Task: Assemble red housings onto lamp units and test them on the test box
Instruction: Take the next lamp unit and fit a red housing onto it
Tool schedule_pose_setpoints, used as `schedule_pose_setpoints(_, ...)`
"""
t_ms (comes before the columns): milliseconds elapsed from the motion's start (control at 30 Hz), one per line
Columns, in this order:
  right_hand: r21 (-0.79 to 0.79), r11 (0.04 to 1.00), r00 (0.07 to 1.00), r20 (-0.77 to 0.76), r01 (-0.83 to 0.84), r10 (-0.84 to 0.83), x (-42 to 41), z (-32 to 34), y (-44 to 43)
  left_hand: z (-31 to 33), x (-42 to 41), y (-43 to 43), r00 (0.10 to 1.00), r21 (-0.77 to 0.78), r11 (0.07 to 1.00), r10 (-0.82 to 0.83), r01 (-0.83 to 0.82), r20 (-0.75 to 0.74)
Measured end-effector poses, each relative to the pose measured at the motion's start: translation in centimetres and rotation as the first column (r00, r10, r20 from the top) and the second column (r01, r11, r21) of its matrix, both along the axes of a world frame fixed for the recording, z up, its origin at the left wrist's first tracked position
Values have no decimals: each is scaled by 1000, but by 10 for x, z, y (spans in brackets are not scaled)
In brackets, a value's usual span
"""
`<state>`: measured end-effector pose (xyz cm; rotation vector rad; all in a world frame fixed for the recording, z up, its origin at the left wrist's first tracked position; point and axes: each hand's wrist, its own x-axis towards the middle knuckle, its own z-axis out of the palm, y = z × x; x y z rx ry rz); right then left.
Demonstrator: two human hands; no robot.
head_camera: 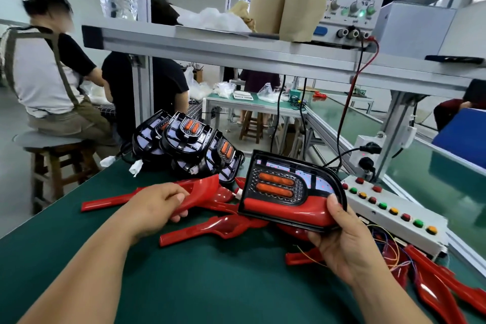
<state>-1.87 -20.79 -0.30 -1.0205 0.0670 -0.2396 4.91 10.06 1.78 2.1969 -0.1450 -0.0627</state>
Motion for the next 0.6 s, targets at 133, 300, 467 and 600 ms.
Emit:
schedule_pose_setpoints(133,-7,1000,1000,-7,1,-1,0,0,0,-4,1,0,996,-154,988,-41,28,-79)
schedule_pose_setpoints(300,-1,1000,1000,-17,23,-23,1,0,0,-9,5,1,1000,-150,988,-25,22,-17)
schedule_pose_setpoints(467,117,987,994,-25,113,-111,2,4,-3,-15,9,-9,975,191,978,38,-81,220)
schedule_pose_setpoints(600,254,947,981,-61,196,-187,0,15,-9,-14,7,-14,978,329,940,22,-90,206)
